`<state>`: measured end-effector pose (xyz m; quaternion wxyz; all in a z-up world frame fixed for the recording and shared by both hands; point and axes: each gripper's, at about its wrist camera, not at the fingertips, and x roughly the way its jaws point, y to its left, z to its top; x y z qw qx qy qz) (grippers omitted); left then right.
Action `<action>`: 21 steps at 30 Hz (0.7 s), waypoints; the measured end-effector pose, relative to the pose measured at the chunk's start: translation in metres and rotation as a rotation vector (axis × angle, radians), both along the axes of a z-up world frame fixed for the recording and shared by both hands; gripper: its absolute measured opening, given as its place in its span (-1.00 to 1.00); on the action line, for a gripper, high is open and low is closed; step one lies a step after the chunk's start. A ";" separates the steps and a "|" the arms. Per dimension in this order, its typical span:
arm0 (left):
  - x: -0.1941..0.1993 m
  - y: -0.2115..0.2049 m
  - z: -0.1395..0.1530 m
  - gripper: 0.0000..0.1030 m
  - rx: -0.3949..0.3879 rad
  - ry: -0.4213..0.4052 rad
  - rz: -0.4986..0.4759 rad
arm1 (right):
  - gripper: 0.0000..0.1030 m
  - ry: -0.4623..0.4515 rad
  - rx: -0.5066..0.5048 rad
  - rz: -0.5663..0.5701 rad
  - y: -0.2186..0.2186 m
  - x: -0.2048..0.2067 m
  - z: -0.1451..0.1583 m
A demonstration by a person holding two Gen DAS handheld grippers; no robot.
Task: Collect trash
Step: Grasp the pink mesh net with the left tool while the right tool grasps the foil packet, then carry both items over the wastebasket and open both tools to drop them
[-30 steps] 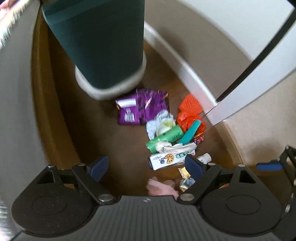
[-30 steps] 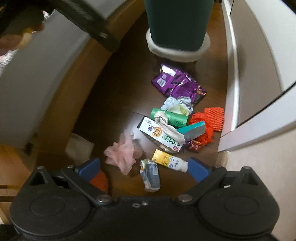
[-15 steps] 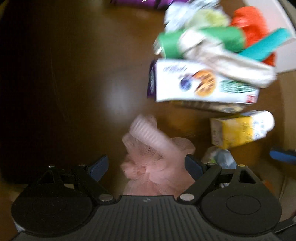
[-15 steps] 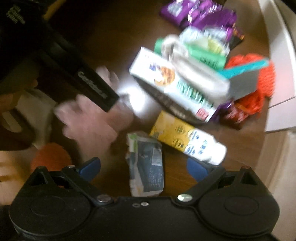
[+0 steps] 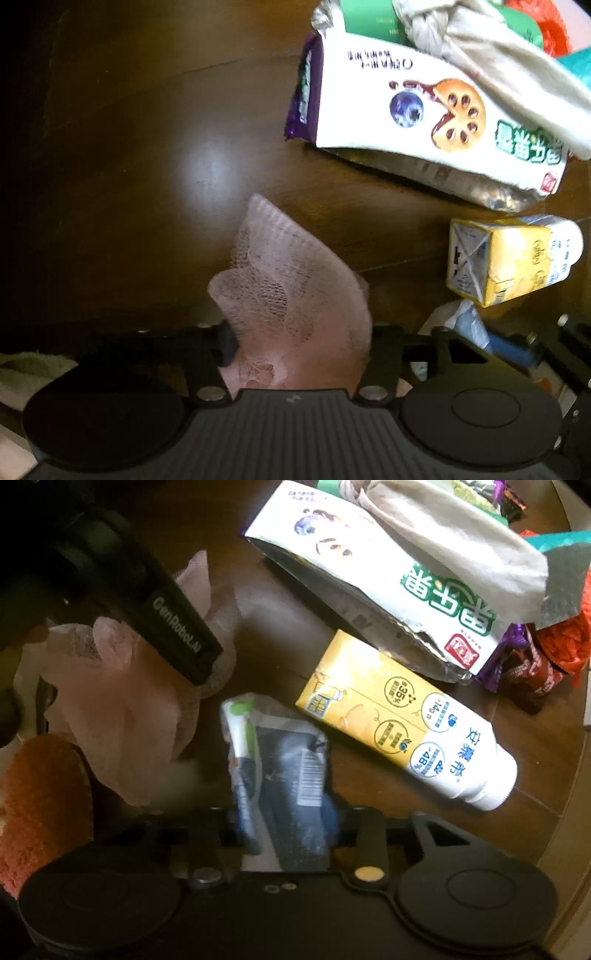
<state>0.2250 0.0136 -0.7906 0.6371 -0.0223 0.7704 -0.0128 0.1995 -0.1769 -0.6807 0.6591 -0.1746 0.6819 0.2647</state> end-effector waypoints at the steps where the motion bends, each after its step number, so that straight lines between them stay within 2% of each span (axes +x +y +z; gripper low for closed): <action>1: 0.001 0.001 0.003 -0.33 0.008 0.002 -0.001 | -0.58 -0.007 0.003 -0.005 -0.002 0.000 0.007; 4: 0.004 0.007 0.020 -0.44 0.008 -0.004 0.014 | -0.76 -0.028 0.005 -0.024 -0.003 0.000 0.027; 8: 0.008 0.017 0.062 -0.45 -0.005 -0.039 0.051 | -0.78 -0.040 0.039 -0.066 -0.010 0.008 0.066; 13: 0.021 0.022 0.141 -0.45 -0.031 -0.125 0.098 | -0.78 -0.116 0.062 -0.140 -0.020 0.028 0.142; 16: 0.037 0.019 0.194 -0.45 -0.051 -0.190 0.129 | -0.78 -0.175 0.091 -0.190 -0.032 0.054 0.187; 21: 0.059 0.024 0.282 -0.45 -0.075 -0.322 0.162 | -0.78 -0.294 0.160 -0.270 -0.039 0.100 0.278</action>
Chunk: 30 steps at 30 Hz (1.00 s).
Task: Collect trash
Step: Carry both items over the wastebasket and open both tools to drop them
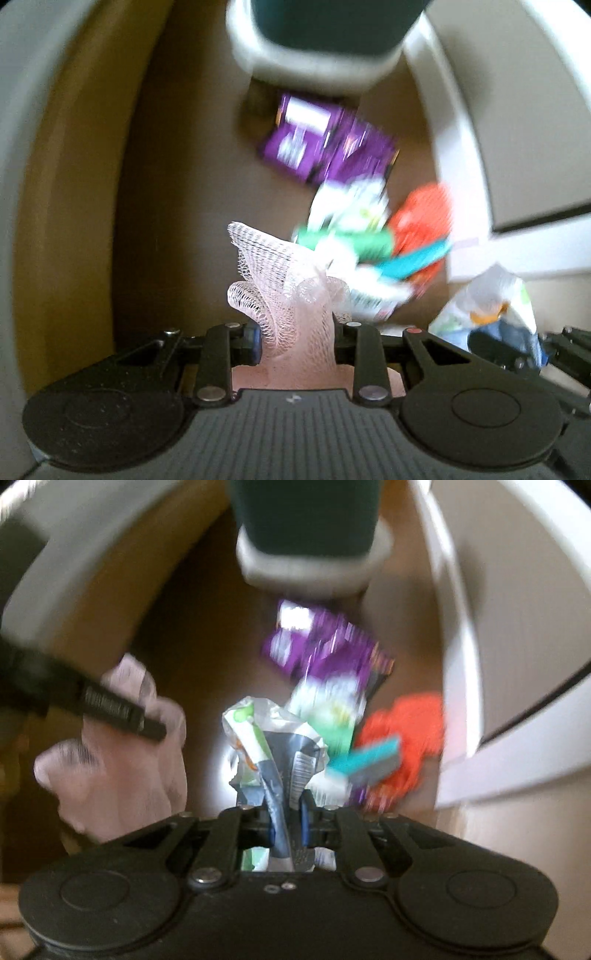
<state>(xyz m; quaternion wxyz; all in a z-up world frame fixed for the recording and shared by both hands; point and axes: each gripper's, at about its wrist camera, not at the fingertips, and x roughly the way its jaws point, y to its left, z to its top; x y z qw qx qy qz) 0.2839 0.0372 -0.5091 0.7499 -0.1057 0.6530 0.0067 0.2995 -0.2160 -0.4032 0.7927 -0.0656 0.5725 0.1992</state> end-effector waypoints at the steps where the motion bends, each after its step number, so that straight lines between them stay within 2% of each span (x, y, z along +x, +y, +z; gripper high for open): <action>1: 0.006 0.000 0.017 -0.45 -0.003 -0.029 0.010 | -0.78 -0.023 0.008 -0.009 0.000 0.009 0.017; 6: 0.043 0.004 0.097 -0.45 -0.023 -0.159 0.033 | -0.78 -0.160 0.058 -0.049 0.001 0.063 0.103; 10: 0.080 0.012 0.166 -0.44 -0.024 -0.279 0.031 | -0.78 -0.255 0.141 -0.099 0.000 0.112 0.162; 12: 0.098 0.013 0.197 -0.44 -0.002 -0.353 0.005 | -0.78 -0.308 0.165 -0.110 0.000 0.136 0.176; 14: 0.120 0.014 0.224 -0.44 0.055 -0.423 -0.011 | -0.78 -0.349 0.174 -0.122 0.003 0.158 0.189; 17: 0.156 0.018 0.253 -0.44 0.070 -0.493 0.003 | -0.78 -0.398 0.186 -0.123 0.014 0.189 0.208; 19: 0.180 0.017 0.264 -0.44 0.098 -0.528 0.015 | -0.78 -0.417 0.192 -0.122 0.021 0.208 0.216; 24: 0.228 0.017 0.273 -0.44 0.119 -0.566 0.024 | -0.78 -0.378 0.182 -0.098 0.041 0.259 0.205; 28: 0.271 0.011 0.256 -0.44 0.133 -0.550 0.017 | -0.78 -0.357 0.110 -0.046 0.067 0.283 0.196; 30: 0.287 0.009 0.248 -0.44 0.128 -0.530 0.012 | -0.78 -0.322 0.110 -0.043 0.073 0.292 0.189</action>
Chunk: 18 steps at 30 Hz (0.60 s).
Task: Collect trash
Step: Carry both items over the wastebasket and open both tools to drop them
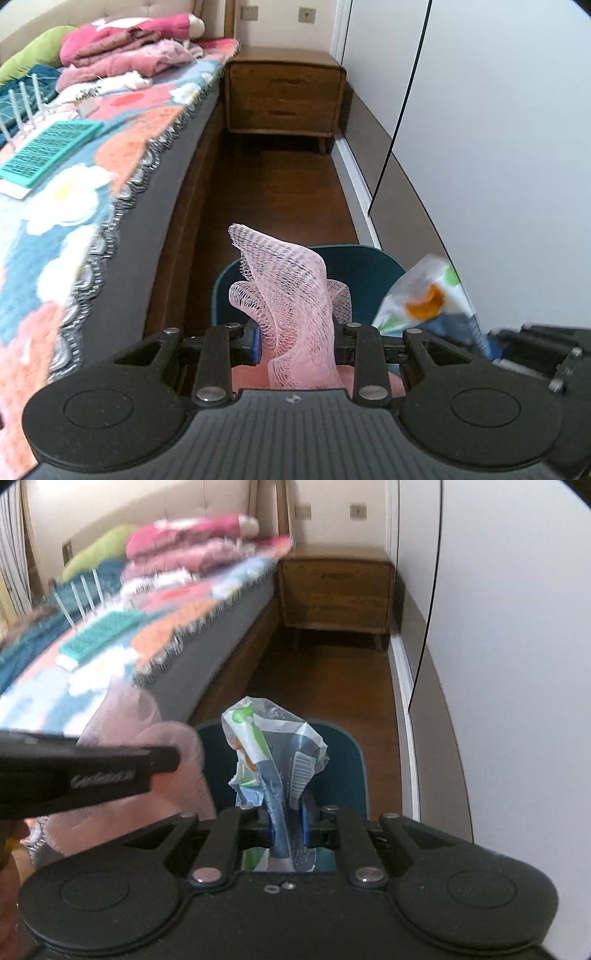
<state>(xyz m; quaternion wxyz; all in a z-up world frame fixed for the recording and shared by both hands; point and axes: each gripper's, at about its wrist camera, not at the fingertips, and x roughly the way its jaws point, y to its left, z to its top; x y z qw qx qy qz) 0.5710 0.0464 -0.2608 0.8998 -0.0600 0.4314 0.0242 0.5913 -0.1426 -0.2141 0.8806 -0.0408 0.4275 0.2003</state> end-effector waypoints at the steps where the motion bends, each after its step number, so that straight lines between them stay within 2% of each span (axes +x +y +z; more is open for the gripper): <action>1: 0.008 0.001 -0.008 -0.44 -0.002 0.014 -0.001 | -0.78 0.010 0.002 0.000 0.002 0.003 -0.001; 6: 0.023 -0.003 -0.040 -0.44 0.004 0.088 -0.006 | -0.77 0.059 -0.059 0.001 0.011 0.011 -0.026; 10: 0.026 -0.007 -0.066 -0.44 -0.010 0.158 0.003 | -0.72 0.106 -0.071 0.001 0.011 0.012 -0.045; 13: 0.026 -0.007 -0.079 -0.44 -0.034 0.188 0.006 | -0.56 0.095 -0.099 -0.003 0.012 0.010 -0.052; 15: 0.027 -0.005 -0.087 -0.44 -0.044 0.205 0.009 | -0.54 0.114 -0.079 -0.004 0.009 0.012 -0.054; 18: 0.026 -0.004 -0.089 -0.29 -0.035 0.210 0.011 | -0.40 0.114 -0.079 0.002 0.009 0.009 -0.054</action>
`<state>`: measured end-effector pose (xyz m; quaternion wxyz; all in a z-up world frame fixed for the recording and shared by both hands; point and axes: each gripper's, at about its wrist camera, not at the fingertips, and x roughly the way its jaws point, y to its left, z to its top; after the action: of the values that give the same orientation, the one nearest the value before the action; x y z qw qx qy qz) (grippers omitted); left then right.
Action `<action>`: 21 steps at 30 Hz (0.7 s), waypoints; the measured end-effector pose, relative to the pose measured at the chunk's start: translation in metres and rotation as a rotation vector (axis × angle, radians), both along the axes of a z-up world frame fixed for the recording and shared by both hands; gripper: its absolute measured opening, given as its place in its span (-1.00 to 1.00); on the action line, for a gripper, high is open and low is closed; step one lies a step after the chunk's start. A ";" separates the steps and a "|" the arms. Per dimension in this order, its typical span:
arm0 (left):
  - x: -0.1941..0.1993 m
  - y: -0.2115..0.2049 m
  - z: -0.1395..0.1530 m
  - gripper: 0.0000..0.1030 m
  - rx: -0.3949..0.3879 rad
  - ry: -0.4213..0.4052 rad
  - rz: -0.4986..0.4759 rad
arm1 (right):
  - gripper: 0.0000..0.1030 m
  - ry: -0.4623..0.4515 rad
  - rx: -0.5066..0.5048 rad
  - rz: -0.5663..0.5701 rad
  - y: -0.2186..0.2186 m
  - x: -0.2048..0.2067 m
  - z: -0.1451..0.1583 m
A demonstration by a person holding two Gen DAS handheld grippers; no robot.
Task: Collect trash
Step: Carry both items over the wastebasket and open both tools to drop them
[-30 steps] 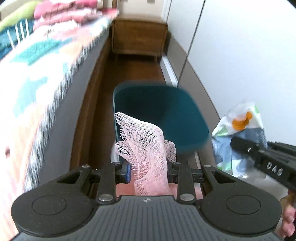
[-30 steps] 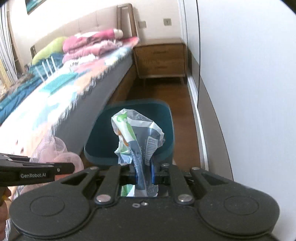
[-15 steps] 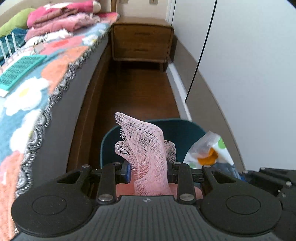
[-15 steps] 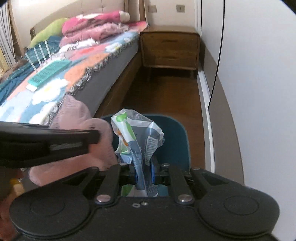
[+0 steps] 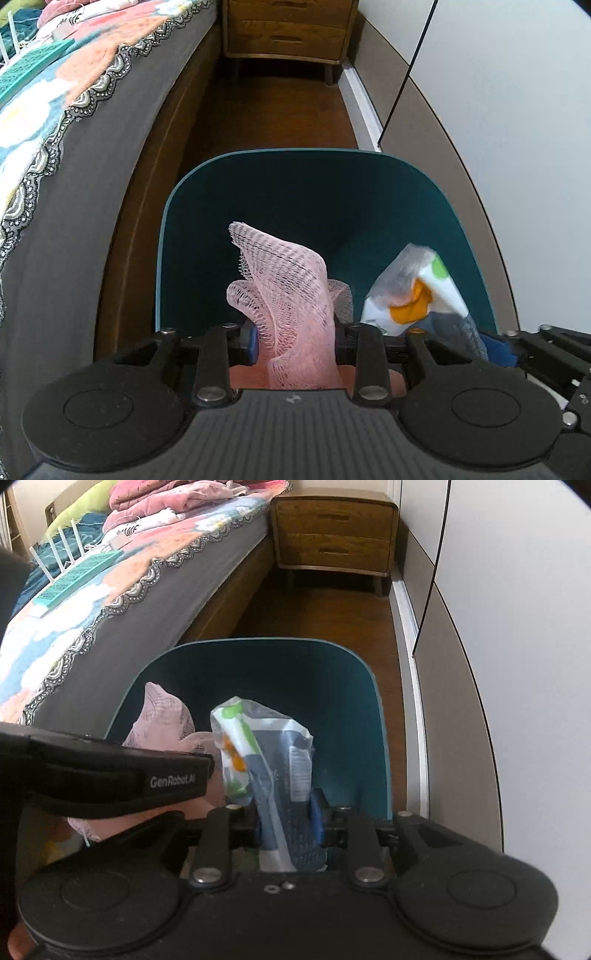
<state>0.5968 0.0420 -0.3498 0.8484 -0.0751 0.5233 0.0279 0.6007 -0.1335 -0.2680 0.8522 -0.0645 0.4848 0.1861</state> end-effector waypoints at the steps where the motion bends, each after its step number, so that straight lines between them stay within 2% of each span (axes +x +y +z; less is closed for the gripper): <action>1: -0.001 0.000 0.000 -0.09 -0.001 -0.001 -0.003 | -0.29 0.000 -0.003 0.005 0.000 0.000 0.000; 2: -0.002 0.001 0.001 0.16 -0.004 -0.005 -0.006 | -0.25 0.002 -0.003 0.010 0.000 -0.001 0.001; 4: -0.006 0.001 0.005 0.36 -0.012 -0.013 -0.006 | -0.20 -0.001 0.003 0.017 -0.002 -0.006 0.004; 9: -0.017 -0.004 0.019 0.36 0.008 -0.053 -0.053 | -0.07 -0.035 0.029 0.023 -0.010 -0.020 0.019; 11: -0.023 -0.008 0.026 0.36 0.020 -0.067 -0.074 | 0.05 -0.055 0.023 0.032 -0.011 -0.027 0.025; 17: -0.047 -0.013 0.047 0.36 0.033 -0.106 -0.108 | 0.08 -0.086 0.039 0.043 -0.019 -0.046 0.045; 21: -0.069 -0.011 0.063 0.36 0.010 -0.119 -0.104 | 0.09 -0.102 0.066 0.036 -0.028 -0.063 0.060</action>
<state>0.5277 0.0315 -0.2864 0.8785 -0.0451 0.4752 -0.0182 0.5374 -0.1613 -0.2084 0.8739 -0.0545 0.4331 0.2139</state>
